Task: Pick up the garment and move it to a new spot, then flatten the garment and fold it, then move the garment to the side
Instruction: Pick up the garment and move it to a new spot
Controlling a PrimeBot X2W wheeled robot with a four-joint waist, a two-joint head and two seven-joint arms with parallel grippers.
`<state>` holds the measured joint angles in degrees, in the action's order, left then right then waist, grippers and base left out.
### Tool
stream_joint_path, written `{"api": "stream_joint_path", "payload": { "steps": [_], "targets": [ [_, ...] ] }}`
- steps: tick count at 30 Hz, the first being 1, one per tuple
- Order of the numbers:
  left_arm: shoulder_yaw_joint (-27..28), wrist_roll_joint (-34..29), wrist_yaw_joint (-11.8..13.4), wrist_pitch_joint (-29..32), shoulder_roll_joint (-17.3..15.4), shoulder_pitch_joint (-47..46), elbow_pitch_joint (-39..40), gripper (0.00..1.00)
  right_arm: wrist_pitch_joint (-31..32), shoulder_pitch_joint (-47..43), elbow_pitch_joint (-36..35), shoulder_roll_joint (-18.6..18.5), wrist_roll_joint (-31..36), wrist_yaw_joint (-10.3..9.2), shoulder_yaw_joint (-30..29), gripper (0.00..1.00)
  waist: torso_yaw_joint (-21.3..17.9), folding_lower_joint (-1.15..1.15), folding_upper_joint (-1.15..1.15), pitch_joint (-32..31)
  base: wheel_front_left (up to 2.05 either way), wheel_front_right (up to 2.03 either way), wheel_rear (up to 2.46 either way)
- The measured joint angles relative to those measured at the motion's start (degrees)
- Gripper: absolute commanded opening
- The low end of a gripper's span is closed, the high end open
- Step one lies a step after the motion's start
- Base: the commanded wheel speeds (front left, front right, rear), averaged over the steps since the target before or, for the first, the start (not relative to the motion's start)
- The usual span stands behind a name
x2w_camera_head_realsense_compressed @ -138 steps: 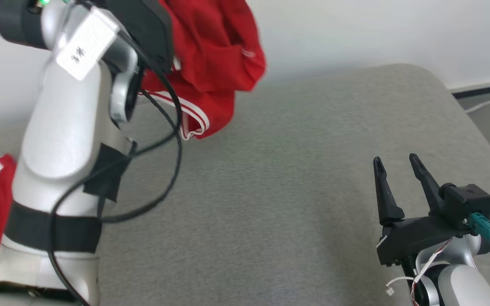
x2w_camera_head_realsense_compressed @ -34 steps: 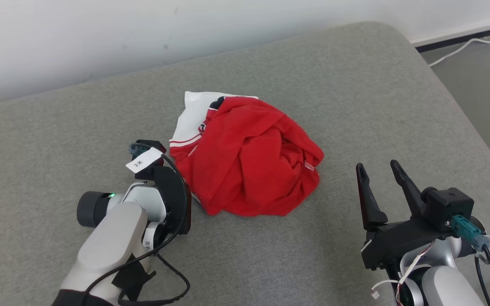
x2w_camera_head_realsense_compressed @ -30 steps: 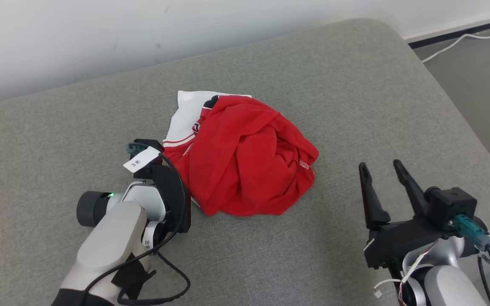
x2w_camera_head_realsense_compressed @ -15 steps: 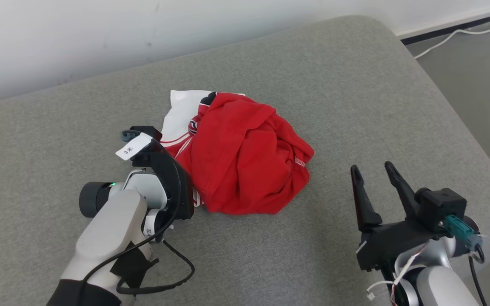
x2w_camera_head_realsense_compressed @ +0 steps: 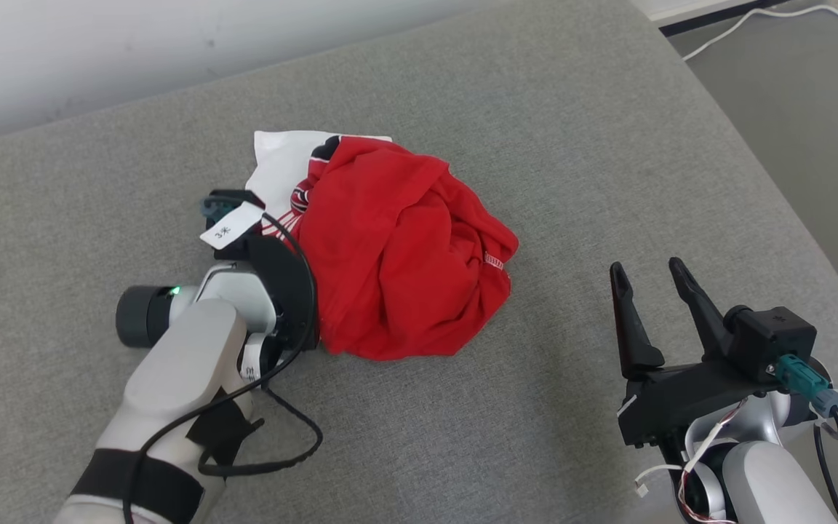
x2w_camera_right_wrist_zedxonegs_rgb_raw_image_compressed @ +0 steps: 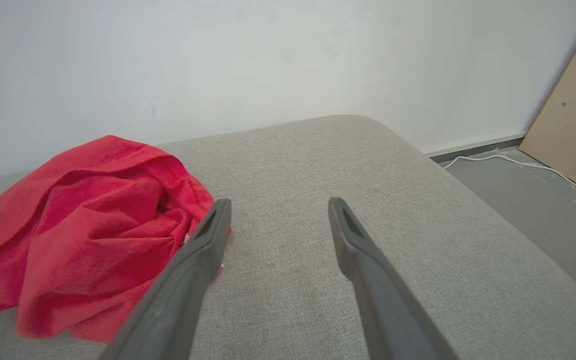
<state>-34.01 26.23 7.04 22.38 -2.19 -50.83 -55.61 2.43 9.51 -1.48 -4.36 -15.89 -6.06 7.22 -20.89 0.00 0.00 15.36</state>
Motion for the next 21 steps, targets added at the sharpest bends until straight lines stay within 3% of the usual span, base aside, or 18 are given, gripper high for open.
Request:
{"api": "stream_joint_path", "payload": {
  "steps": [6, 21],
  "targets": [
    [-0.4, -0.1, 0.0, -0.3, 0.4, -1.5, -0.5, 0.00, -0.4, 0.1, 0.7, 0.0, -0.2, -0.03, -0.1, 1.00, 1.5, 0.00, 0.00, 0.2, 0.00, 0.00, 0.00],
    [2.9, 1.1, 0.0, -11.6, 0.4, -5.8, 6.7, 0.00, -0.9, 0.2, 2.3, -0.1, -0.2, -0.05, -0.5, 1.00, 7.0, 0.00, 0.00, -2.8, 0.00, 0.00, 0.00]
  ]
}}
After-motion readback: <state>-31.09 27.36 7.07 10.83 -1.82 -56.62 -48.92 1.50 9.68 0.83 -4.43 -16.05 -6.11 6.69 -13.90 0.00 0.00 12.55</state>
